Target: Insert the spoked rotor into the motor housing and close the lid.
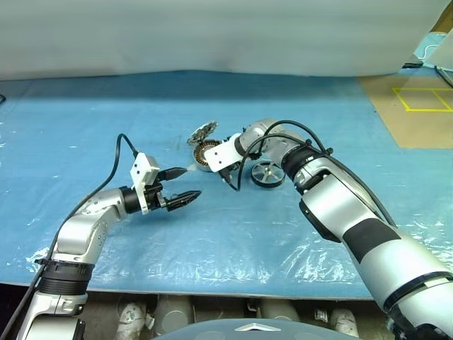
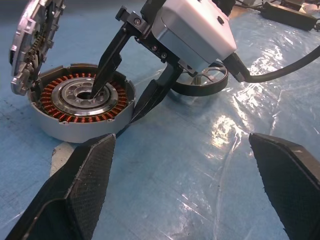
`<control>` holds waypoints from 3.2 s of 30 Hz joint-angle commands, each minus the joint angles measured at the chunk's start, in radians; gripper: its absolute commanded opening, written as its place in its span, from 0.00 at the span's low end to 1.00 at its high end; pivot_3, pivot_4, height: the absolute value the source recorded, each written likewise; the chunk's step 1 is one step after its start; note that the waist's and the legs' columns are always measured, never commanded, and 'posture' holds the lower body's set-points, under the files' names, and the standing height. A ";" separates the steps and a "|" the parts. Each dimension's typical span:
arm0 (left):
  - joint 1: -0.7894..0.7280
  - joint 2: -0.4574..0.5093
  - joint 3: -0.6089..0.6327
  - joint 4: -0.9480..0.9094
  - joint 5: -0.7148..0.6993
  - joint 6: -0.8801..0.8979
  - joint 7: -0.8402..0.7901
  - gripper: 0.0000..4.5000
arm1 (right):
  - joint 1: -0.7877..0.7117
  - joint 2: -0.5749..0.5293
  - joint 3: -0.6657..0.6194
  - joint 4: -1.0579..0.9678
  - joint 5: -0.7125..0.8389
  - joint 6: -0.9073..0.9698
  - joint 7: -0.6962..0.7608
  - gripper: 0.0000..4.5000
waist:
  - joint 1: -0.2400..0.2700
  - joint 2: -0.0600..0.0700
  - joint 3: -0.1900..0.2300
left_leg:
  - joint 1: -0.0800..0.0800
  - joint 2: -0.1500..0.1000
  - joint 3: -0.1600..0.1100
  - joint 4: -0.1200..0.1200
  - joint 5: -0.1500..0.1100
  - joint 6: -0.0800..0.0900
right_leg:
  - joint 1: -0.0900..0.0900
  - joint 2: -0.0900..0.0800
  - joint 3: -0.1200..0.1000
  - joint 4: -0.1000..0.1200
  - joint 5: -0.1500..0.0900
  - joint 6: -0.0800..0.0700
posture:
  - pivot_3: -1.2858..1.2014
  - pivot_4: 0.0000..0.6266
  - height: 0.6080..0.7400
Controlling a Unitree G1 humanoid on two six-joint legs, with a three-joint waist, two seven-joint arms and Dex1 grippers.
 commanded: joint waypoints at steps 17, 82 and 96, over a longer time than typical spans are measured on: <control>-0.029 -0.015 0.012 -0.053 -0.047 0.032 0.022 1.00 | 0.087 -0.049 -0.153 -0.275 0.202 0.256 0.338 0.43 | 0.002 0.000 0.000 | -0.002 0.000 0.000 -0.001 0.000 0.003 | -0.001 0.000 -0.001 0.000 0.000 0.000 | 0.52 0.24 1.00; -0.001 0.062 -0.027 -0.058 -0.051 0.056 -0.099 1.00 | 0.765 -0.559 -0.419 -1.685 0.640 1.295 0.191 0.95 | 0.026 -0.002 -0.001 | 0.017 -0.002 0.000 -0.021 0.001 -0.006 | 0.015 0.001 0.002 -0.019 -0.001 0.002 | 0.52 0.24 1.00; 0.024 0.103 0.014 0.132 0.061 -0.140 -0.098 1.00 | 1.053 -0.385 -0.694 -1.704 0.895 1.264 -0.009 0.95 | 0.029 -0.002 -0.001 | 0.018 -0.003 0.001 -0.020 0.001 -0.005 | 0.017 0.001 0.003 -0.021 -0.001 0.002 | 0.52 0.24 1.00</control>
